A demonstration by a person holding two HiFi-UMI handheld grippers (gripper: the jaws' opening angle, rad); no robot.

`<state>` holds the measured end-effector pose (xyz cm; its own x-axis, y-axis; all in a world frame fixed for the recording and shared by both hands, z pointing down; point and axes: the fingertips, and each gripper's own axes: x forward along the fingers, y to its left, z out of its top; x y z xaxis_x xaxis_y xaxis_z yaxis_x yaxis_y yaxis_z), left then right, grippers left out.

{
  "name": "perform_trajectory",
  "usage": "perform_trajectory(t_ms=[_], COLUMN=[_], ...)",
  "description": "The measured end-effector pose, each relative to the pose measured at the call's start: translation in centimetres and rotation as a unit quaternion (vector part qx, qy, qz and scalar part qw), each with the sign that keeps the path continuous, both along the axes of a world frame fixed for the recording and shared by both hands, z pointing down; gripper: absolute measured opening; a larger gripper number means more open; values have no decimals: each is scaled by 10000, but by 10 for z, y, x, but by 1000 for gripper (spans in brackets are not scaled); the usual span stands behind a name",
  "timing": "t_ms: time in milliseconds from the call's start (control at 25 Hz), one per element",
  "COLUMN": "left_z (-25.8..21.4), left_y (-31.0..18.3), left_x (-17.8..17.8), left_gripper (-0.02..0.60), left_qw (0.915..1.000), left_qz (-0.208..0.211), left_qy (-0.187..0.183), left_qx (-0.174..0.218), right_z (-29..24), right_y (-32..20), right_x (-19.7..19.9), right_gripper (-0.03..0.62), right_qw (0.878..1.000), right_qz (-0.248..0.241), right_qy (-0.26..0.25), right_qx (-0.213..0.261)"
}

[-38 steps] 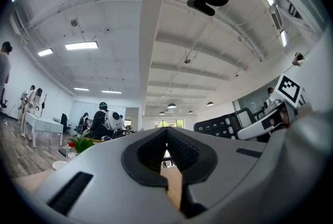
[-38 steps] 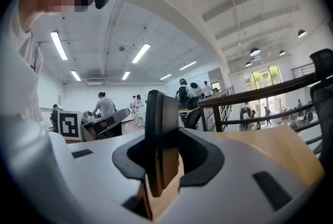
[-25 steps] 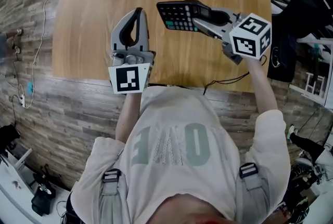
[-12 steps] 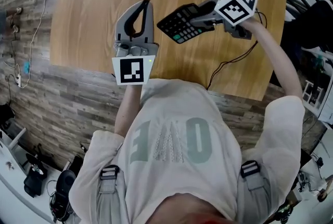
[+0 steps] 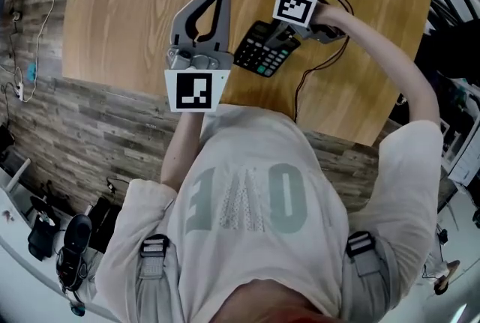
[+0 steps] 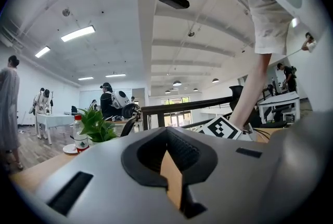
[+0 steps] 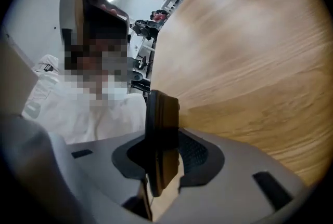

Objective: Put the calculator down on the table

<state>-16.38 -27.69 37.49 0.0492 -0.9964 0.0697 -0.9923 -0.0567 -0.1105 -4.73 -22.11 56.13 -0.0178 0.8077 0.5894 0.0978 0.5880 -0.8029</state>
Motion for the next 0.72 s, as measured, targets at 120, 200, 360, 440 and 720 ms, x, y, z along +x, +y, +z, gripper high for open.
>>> perform_trajectory(t_ms=[120,200,360,440,720], left_z=[4,6,13,15,16], left_y=[-5,-7,-7,-8,-10], left_x=[-3,-3,0,2,4], left_gripper=[8,8,8,8,8], left_qw=[10000,10000,9998,9997,9996], left_qz=[-21,-10,75,131,199], left_qy=[45,88,45,38,-14], left_qx=[-1,-23,-169,-193,-178], right_z=[9,13,17,20,32], right_y=[6,9,12,12,10], right_x=[-3,-4,-6,-7,-10], right_gripper=[115,115,115,115,115], right_qw=[9999,9997,9990,9986,9996], right_qz=[-102,-140,-125,-46,-84], right_qy=[53,97,195,254,131], right_qx=[-104,-200,-385,-454,-256])
